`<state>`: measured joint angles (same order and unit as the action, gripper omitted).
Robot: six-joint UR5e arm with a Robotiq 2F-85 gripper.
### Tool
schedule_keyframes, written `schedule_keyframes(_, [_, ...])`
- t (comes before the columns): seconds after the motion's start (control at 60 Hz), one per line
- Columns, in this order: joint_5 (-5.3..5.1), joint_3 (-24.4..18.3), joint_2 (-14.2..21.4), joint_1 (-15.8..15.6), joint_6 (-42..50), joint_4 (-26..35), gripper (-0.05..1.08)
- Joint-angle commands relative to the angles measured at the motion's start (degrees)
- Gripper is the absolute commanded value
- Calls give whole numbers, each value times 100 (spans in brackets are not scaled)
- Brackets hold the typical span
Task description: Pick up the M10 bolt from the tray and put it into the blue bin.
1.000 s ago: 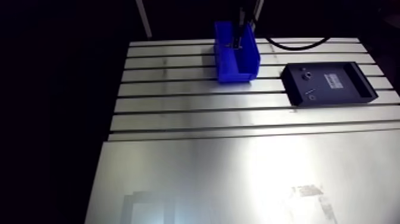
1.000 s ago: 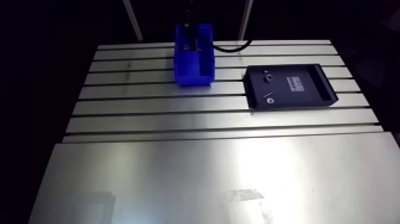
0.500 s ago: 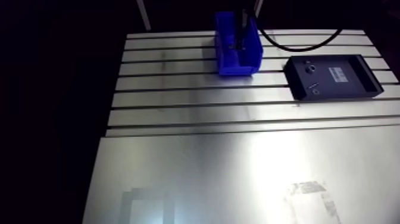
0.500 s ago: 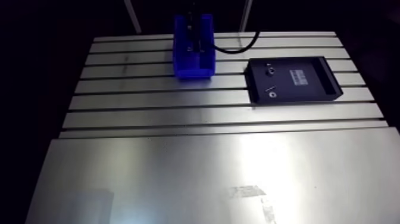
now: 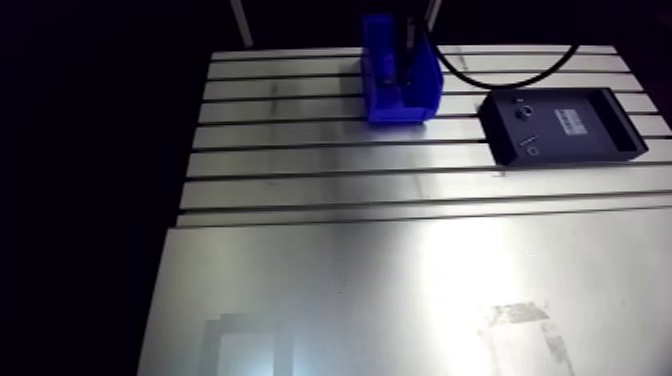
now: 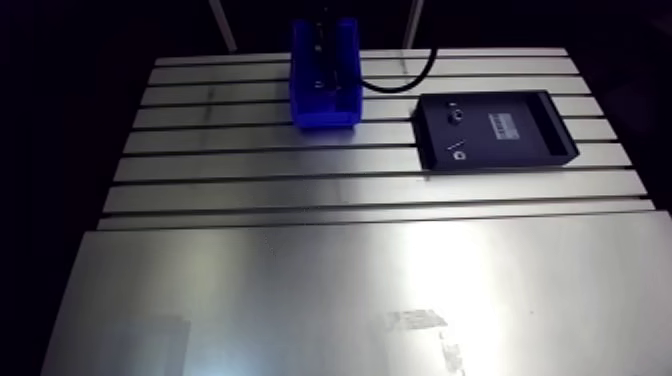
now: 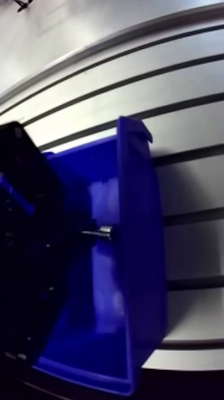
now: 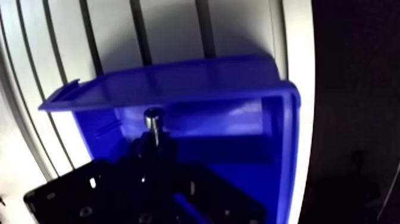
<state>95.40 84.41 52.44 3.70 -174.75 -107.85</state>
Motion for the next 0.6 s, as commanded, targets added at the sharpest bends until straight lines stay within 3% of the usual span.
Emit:
schedule_keyframes(0.017, [0,1,-2,8,65,-4,71])
schedule_keyframes(0.033, [0,1,-2,8,81,-4,53])
schedule_keyframes(0.05, [0,1,-2,8,81,-4,53])
schedule_keyframes(0.083, [-16,-30,6,15,225,4,22])
schedule_keyframes(0.1, [-16,-30,6,15,225,4,22])
schedule_keyframes(0.117, [-17,-41,6,24,337,-3,8])
schedule_keyframes(0.15, [-25,-65,21,32,414,-19,2])
schedule_keyframes(0.6, [-155,-324,535,-1,445,213,0])
